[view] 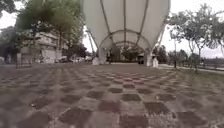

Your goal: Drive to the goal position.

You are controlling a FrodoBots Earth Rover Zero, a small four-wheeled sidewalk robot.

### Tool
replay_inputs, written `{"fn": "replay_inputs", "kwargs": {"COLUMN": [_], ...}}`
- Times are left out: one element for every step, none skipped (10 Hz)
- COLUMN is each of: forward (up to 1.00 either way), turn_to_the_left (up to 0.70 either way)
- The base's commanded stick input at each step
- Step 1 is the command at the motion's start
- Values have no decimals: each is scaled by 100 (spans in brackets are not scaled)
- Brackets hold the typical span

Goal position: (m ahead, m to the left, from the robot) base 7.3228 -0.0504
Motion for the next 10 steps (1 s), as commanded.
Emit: {"fn": "replay_inputs", "kwargs": {"forward": [85, 85, 85, 85, 85, 85, 85, 85, 85, 85], "turn_to_the_left": [2, 0, 0, 0, 0, 0, 0, 0, 3, 14]}}
